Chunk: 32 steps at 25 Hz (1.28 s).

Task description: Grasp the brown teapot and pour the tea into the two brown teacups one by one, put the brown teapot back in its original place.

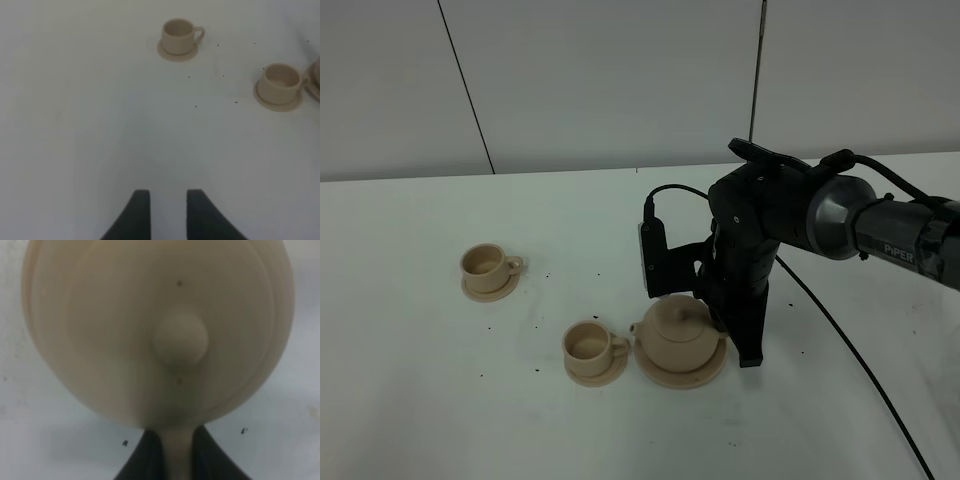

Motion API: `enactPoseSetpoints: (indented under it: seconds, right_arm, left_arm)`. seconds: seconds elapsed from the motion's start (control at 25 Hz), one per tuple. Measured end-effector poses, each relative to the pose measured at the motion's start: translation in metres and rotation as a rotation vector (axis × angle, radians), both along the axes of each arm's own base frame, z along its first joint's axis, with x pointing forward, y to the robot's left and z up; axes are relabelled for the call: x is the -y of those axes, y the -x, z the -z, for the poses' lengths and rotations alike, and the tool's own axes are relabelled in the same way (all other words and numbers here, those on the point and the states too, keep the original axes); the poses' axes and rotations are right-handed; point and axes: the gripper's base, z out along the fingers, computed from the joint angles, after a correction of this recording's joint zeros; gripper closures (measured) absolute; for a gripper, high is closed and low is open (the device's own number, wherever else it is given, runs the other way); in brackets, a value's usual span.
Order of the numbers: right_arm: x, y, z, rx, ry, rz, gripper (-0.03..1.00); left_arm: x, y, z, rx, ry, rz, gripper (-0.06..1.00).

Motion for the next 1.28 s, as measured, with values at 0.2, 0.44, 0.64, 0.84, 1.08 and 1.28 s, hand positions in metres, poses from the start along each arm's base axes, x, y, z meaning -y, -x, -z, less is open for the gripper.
enactPoseSetpoints:
  seconds: [0.2,0.44,0.64,0.84,1.08,1.28]
  right_arm:
    - [-0.0002,0.0002,0.0000,-0.003,-0.003,0.002,0.87]
    - [-0.0006,0.0002,-0.0010,-0.007,-0.005,0.004,0.87]
    - [-0.0026,-0.0018,-0.0047,-0.017,-0.006,0.007,0.87]
    - [-0.0039,-0.0020,-0.0081,-0.026,-0.013,0.012,0.87]
    - [-0.0044,-0.0013,-0.0082,-0.035,-0.019,0.012,0.87]
    - [-0.0047,-0.0010,-0.0082,-0.038,-0.022,0.012,0.87]
  left_arm:
    - [0.0000,0.0000,0.0000,0.000,0.000,0.000,0.70]
    - [0.0000,0.0000,0.0000,0.000,0.000,0.000,0.70]
    - [0.0000,0.0000,0.0000,0.000,0.000,0.000,0.70]
    - [0.0000,0.0000,0.0000,0.000,0.000,0.000,0.70]
    - [0.0000,0.0000,0.0000,0.000,0.000,0.000,0.70]
    - [0.0000,0.0000,0.0000,0.000,0.000,0.000,0.70]
